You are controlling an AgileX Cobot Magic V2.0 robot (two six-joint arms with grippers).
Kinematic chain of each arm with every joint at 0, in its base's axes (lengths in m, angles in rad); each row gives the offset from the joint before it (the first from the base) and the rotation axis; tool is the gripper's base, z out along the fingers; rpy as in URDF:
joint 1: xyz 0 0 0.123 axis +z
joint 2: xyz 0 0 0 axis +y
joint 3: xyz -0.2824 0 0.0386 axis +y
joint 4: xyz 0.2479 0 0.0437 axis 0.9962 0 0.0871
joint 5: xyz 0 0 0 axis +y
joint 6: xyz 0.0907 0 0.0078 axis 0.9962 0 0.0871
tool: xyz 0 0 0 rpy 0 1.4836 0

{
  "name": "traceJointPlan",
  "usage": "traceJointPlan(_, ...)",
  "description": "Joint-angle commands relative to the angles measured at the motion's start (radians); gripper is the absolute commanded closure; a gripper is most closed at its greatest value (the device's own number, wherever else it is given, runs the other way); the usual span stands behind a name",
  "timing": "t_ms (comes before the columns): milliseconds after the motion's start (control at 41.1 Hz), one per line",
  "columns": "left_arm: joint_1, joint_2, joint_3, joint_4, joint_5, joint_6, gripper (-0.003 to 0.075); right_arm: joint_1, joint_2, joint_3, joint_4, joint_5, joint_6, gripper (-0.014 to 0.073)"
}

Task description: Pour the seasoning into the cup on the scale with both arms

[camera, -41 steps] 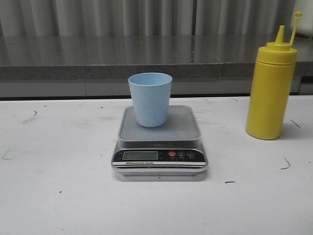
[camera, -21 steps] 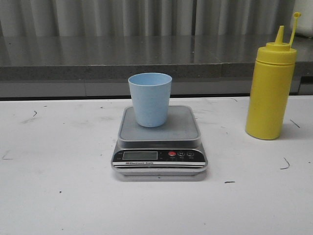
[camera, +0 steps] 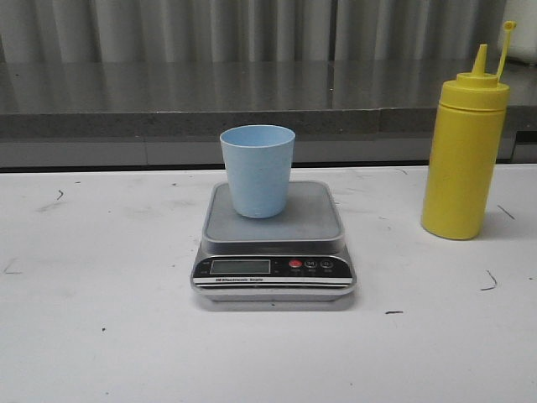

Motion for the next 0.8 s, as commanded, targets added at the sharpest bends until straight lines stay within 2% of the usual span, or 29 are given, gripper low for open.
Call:
traceJointPlan(0,0.001,0.007,-0.022,-0.006,-0.085,-0.015,0.0332,0.002,0.006,-0.022,-0.001,-0.055,-0.015,0.0162)
traceJointPlan(146,0.001,0.007,-0.016,-0.006,-0.087,-0.015,0.0337,0.002,0.006,-0.022,-0.001,-0.07,-0.015,0.0515)
traceJointPlan(195,0.001,0.007,-0.012,-0.006,-0.087,-0.015,0.0367,0.002,0.006,-0.022,-0.001,-0.073,-0.015,0.0599)
traceJointPlan(243,0.001,0.007,-0.008,-0.006,-0.087,-0.015,0.0436,0.002,0.006,-0.022,-0.001,-0.074,-0.015,0.0666)
traceJointPlan(316,0.001,0.007,-0.008,-0.006,-0.08,-0.015,0.0584,0.002,0.006,-0.022,-0.001,-0.073,-0.014,0.066)
traceJointPlan(414,0.001,0.007,-0.008,-0.006,-0.08,-0.015,0.0734,0.002,0.006,-0.022,-0.001,-0.072,-0.014,0.0662)
traceJointPlan(779,0.001,0.007,-0.008,-0.006,-0.08,-0.015,0.074,0.002,0.006,-0.022,-0.001,-0.072,-0.014,0.0662)
